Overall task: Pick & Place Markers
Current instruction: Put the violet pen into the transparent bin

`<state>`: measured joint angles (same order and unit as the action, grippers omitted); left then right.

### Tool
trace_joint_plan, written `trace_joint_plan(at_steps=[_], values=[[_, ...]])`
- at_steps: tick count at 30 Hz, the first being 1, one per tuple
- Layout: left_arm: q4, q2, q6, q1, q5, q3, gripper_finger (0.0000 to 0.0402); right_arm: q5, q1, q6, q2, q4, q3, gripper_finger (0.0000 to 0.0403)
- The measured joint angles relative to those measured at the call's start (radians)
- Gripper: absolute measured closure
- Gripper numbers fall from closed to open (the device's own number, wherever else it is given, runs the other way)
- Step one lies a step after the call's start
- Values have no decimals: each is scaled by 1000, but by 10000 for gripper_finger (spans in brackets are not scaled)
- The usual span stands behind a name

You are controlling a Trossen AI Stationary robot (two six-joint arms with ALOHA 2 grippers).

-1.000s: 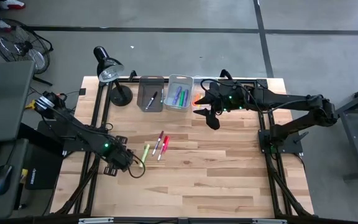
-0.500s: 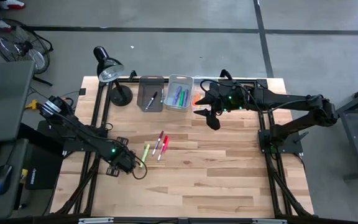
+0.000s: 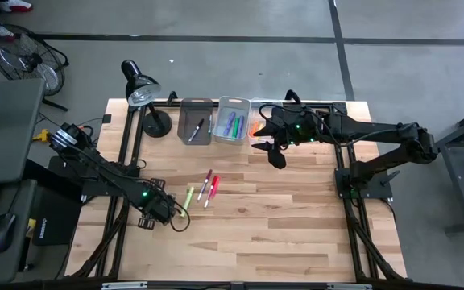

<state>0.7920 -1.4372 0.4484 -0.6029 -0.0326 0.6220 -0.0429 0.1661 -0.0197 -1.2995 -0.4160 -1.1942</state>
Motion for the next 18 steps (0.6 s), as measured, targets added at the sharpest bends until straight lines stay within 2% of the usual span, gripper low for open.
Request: trace_joint_plan(at_steps=[9, 18], values=[[-12, -3, 39, -1, 8, -1, 305, -14, 0, 2, 0, -6, 0, 230], [-17, -3, 110, -1, 10, -1, 351, -18, 0, 1, 0, -7, 0, 233]])
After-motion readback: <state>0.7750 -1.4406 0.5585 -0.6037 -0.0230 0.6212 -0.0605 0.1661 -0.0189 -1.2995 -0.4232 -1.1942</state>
